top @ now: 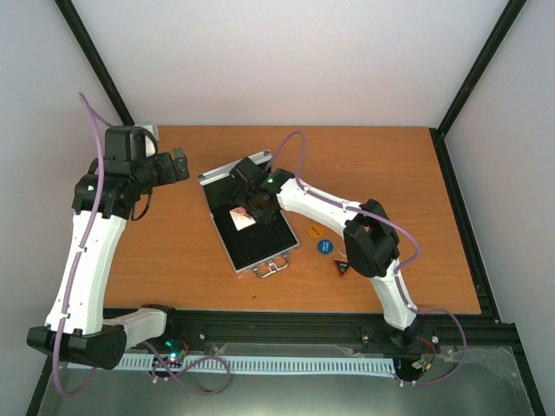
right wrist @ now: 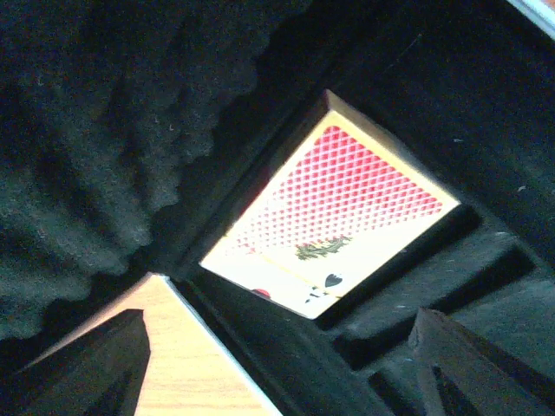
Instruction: Pack up texas hold em set
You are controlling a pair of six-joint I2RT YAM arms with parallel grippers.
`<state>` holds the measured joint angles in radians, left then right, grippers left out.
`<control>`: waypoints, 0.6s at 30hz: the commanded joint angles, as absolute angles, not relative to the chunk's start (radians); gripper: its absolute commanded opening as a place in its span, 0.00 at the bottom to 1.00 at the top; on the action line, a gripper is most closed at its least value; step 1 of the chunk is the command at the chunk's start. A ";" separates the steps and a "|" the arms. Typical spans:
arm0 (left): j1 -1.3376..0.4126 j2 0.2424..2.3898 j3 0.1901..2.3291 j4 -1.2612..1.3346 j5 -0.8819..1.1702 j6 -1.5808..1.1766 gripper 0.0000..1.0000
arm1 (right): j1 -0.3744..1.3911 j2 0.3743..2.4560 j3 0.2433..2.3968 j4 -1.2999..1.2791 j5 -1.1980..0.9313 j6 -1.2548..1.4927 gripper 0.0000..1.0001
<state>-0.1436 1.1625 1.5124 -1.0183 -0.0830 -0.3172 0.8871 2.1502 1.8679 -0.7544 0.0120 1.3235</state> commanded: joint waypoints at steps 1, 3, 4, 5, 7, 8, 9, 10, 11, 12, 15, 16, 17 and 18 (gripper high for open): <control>-0.149 1.159 1.522 -1.023 -0.092 -0.301 1.00 | 0.892 2.108 1.843 -0.831 0.020 1.148 0.71; -0.149 1.156 1.521 -1.023 -0.094 -0.300 1.00 | 0.890 2.099 1.819 -0.809 0.011 1.095 0.41; -0.149 1.154 1.519 -1.024 -0.097 -0.301 1.00 | 0.890 2.091 1.799 -0.775 0.005 1.073 0.33; -0.149 1.154 1.520 -1.025 -0.099 -0.299 1.00 | 0.890 2.076 1.766 -0.724 0.000 1.053 0.28; -0.149 1.154 1.519 -1.026 -0.103 -0.299 1.00 | 0.890 2.033 1.674 -0.604 0.001 1.049 0.20; -0.149 1.154 1.517 -1.026 -0.103 -0.299 1.00 | 0.890 2.007 1.616 -0.531 0.012 1.049 0.18; -0.149 1.154 1.516 -1.024 -0.104 -0.299 1.00 | 0.890 1.983 1.566 -0.453 0.025 1.046 0.16; -0.149 1.154 1.513 -1.023 -0.105 -0.299 1.00 | 0.890 1.965 1.523 -0.389 0.041 1.042 0.13; -0.149 1.155 1.510 -1.021 -0.103 -0.299 1.00 | 0.890 1.955 1.489 -0.329 0.052 1.030 0.11; -0.149 1.156 1.507 -1.020 -0.102 -0.298 1.00 | 0.888 1.950 1.468 -0.274 0.055 1.013 0.08; -0.149 1.160 1.503 -1.019 -0.100 -0.299 1.00 | 0.890 1.956 1.451 -0.158 0.034 0.949 0.05; -0.149 1.160 1.503 -1.019 -0.100 -0.299 1.00 | 0.890 1.962 1.454 -0.126 0.025 0.933 0.05; -0.149 1.160 1.503 -1.018 -0.102 -0.299 1.00 | 0.890 1.968 1.457 -0.102 0.023 0.919 0.05; -0.149 1.160 1.505 -1.019 -0.103 -0.297 1.00 | 0.890 1.975 1.463 -0.084 0.024 0.906 0.06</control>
<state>-0.1436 1.1625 1.4982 -1.0183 -0.0967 -0.3168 0.8871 1.9842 1.4555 -0.3099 0.0158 0.9977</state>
